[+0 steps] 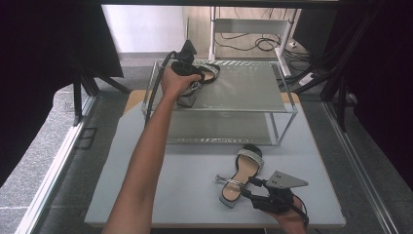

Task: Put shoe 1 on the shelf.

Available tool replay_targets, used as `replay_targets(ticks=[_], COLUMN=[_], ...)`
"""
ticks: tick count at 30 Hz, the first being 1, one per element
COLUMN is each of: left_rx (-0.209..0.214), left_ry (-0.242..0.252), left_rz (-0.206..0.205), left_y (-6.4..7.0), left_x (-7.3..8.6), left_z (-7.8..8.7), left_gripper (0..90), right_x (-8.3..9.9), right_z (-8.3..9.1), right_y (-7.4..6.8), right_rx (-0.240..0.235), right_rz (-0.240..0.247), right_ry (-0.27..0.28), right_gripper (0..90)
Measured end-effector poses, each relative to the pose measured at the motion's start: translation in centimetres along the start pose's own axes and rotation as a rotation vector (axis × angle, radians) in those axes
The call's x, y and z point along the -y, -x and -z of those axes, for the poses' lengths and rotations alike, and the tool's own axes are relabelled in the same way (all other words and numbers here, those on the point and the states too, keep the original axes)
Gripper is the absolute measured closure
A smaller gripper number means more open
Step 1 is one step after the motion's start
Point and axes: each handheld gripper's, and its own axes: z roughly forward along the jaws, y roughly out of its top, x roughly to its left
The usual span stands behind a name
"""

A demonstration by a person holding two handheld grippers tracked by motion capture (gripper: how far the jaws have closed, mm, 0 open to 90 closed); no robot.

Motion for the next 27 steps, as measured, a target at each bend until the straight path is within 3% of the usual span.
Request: replay_targets(ticks=[4,7,16,19,27], left_rx=[0.027,0.032,0.068,0.099,0.169], left_ry=[0.066,0.085,0.195,0.249,0.305], left_rz=[0.004,-0.017,-0.077,-0.099,-0.19], left_y=[0.4,0.6,0.5,0.5,0.1], left_x=[0.0,0.1,1.3,2.5,7.1], left_z=[0.8,1.3,4.9,6.5,9.5], left_gripper=[28.5,25.0,26.1,28.2,30.6], right_x=[0.1,0.1,0.0,0.0,-0.3], right_z=[0.0,-0.1,0.2,0.1,0.1], right_y=[0.1,0.2,0.2,0.1,-0.5], right_rx=[0.003,0.003,0.008,0.005,-0.003], right_rz=[-0.005,-0.005,-0.007,-0.005,0.009], right_ry=[0.001,0.0,0.005,0.008,0.014], right_gripper=[47.2,47.2,47.1,47.2,47.2])
